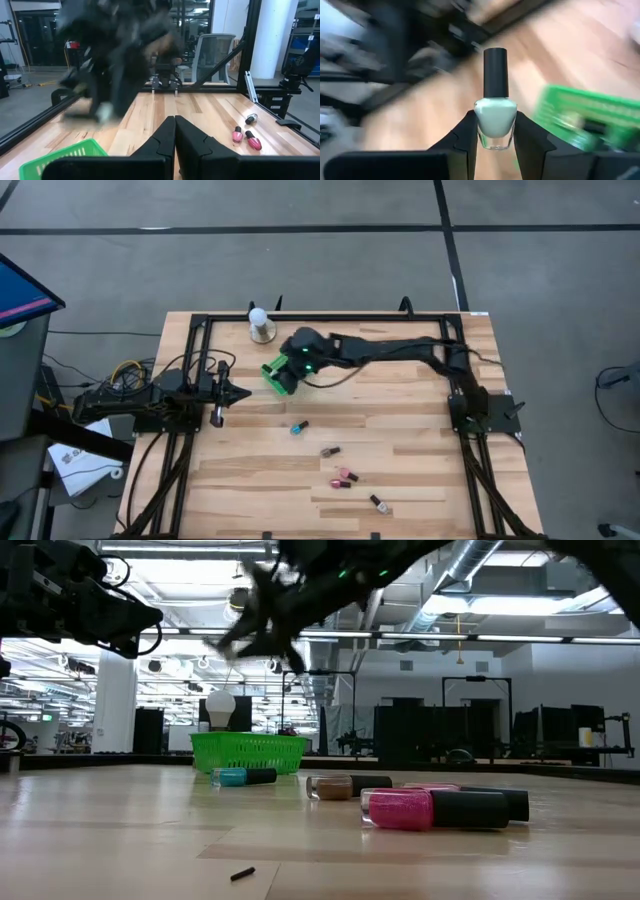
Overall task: Pick & Place Nail Polish
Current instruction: Put the light green nail polish bottle into the green bin, then put the light blue nail polish bottle into the green bin
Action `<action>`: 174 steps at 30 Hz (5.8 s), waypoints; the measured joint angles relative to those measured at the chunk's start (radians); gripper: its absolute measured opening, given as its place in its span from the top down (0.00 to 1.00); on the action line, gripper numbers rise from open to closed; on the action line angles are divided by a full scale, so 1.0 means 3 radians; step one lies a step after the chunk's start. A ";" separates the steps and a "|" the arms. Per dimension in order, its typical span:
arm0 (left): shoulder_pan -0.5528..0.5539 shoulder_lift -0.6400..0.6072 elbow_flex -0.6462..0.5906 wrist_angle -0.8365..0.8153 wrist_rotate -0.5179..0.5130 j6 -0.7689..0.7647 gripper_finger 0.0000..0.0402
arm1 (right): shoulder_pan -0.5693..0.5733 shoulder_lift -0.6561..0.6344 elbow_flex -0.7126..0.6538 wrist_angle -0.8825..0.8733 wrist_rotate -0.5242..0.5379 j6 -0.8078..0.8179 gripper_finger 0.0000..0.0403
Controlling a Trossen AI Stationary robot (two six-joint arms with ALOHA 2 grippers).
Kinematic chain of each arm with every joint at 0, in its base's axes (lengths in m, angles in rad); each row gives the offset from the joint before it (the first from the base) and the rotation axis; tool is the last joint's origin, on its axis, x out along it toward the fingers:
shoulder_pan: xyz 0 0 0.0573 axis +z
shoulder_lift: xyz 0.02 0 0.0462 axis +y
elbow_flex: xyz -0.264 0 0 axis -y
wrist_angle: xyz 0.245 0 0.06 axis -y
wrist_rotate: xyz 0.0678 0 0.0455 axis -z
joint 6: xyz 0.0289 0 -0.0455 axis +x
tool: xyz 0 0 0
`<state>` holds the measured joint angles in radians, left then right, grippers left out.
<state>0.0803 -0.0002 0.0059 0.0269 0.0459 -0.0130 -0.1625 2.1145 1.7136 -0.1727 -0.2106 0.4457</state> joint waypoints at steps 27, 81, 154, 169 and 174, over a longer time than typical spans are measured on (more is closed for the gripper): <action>0.0000 0.0000 0.0000 0.0000 -0.0003 0.0001 1.00 | 0.0024 0.1261 0.1764 -0.2134 0.1032 -0.0560 0.79; 0.0000 0.0000 0.0000 0.0000 0.0000 0.0001 1.00 | 0.0388 0.0733 0.1738 -0.2189 0.0516 -0.2132 0.44; 0.0001 0.0000 0.0000 0.0010 -0.0002 0.0001 1.00 | -0.0043 -0.0017 0.0682 -0.1742 0.1014 -0.1022 0.90; 0.0001 0.0000 0.0000 0.0011 -0.0002 0.0001 1.00 | -0.0236 0.0420 0.0698 -0.1629 0.1080 -0.0518 0.90; 0.0001 0.0000 0.0000 0.0011 -0.0001 0.0001 1.00 | -0.0204 0.0512 0.0705 -0.1570 0.1067 -0.0512 0.90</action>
<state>0.0807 -0.0002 0.0059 0.0303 0.0456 -0.0128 -0.2238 2.2682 1.9250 -0.6437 0.1094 0.2920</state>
